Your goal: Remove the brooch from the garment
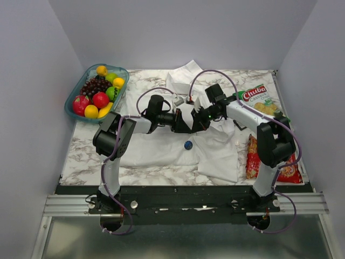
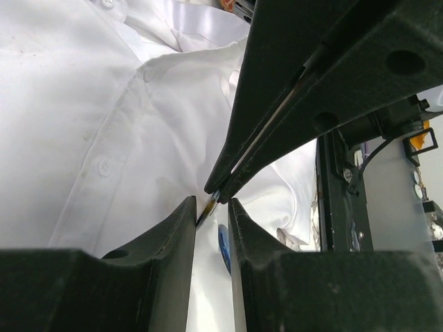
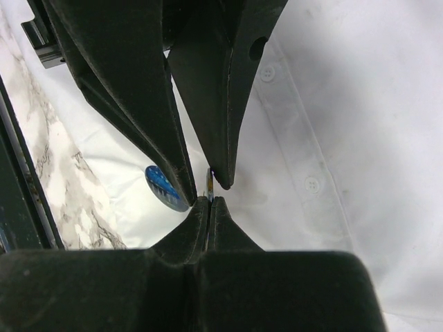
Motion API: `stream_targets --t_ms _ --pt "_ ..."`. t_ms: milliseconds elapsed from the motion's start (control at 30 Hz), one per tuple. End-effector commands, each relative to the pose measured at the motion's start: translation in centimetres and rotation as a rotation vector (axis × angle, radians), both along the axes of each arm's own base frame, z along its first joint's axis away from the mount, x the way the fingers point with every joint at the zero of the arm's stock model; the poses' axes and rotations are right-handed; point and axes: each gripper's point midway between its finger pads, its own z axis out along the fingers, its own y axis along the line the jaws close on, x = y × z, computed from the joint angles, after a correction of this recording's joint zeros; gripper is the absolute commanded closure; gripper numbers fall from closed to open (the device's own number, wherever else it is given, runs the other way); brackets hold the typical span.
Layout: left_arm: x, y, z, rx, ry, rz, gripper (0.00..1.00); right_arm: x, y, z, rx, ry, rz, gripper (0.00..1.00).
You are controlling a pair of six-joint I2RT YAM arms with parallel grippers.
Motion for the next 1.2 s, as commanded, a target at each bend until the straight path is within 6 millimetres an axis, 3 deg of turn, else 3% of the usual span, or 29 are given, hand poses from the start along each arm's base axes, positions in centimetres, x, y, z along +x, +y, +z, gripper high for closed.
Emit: stream_targets --t_ms 0,133,400,667,867,1167 --pt "-1.1 0.1 -0.5 -0.001 -0.003 -0.049 0.68 0.2 0.3 0.0 -0.007 -0.003 0.01 0.99" --pt "-1.6 0.1 -0.1 -0.019 -0.012 -0.083 0.65 0.3 0.2 0.0 -0.011 -0.009 0.012 0.99" --pt "-1.7 0.2 0.2 -0.017 -0.057 -0.136 0.73 0.5 0.0 -0.2 -0.02 -0.02 0.02 0.99" --pt "-1.8 0.7 -1.0 0.053 -0.103 -0.184 0.82 0.8 0.4 -0.2 -0.015 -0.015 0.026 0.99" --pt "-1.1 0.0 -0.6 0.037 -0.089 -0.149 0.75 0.8 0.5 -0.2 -0.01 -0.008 0.031 0.99" --pt "-0.4 -0.8 -0.1 -0.01 -0.059 -0.086 0.75 0.8 0.8 0.2 0.003 0.01 0.043 0.99"
